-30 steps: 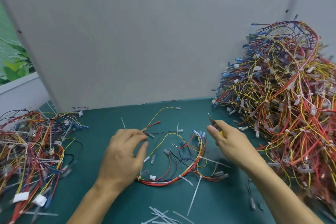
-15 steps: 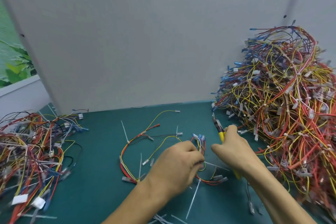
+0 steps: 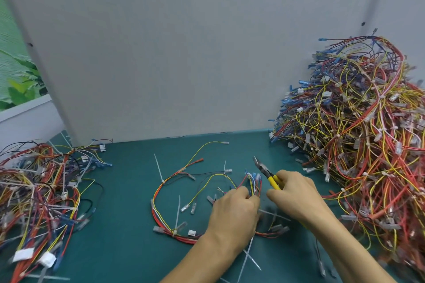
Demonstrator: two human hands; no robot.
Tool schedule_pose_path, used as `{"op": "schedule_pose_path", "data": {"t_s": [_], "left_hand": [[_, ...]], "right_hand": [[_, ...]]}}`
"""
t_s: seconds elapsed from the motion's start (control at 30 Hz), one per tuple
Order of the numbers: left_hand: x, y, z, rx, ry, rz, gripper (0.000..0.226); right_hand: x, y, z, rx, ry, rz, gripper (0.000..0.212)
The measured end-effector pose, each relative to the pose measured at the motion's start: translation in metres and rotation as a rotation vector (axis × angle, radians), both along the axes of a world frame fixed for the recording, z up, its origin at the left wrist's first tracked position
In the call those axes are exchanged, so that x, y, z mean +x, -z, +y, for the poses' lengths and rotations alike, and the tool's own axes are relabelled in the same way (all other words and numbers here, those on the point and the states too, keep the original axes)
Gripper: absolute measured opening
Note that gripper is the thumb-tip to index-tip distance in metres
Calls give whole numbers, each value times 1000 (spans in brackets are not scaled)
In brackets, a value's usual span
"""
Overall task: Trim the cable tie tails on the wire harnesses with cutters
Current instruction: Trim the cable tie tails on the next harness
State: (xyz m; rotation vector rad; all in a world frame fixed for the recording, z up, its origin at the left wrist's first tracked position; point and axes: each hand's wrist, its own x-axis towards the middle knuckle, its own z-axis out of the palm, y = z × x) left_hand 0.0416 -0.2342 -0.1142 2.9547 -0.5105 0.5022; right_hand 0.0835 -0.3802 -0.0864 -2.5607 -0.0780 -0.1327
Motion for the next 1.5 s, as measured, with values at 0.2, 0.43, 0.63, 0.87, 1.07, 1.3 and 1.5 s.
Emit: {"op": "schedule_pose_path", "data": {"t_s": [0.2,0.43,0.63,0.87,1.07,1.3,1.5], "left_hand": [[1,14,2,-245,-73,-36,16],[13,21,18,-702,-230,146,9],[18,17,30,-960,-227,384,14],[18,10,36,-1100,-166,485,11],[17,10,35,-1088,-180,464,8],[17,11,34,-1064,-178,459,8],[18,13,35,-1025,-178,445,10]], "right_hand": [[2,4,-2,7,-14,-3,13],[2,8,-2,-67,-58,-18,27],[0,5,-12,-323,-55,-43,27],[-5,-6,-13,-619,-187,-162,26],[-21,-12,-3,-801,-225,-243,27],[-24,-9,3,-832,-213,-198,25],[-23,-8,4,-817,-244,-167,20]]}}
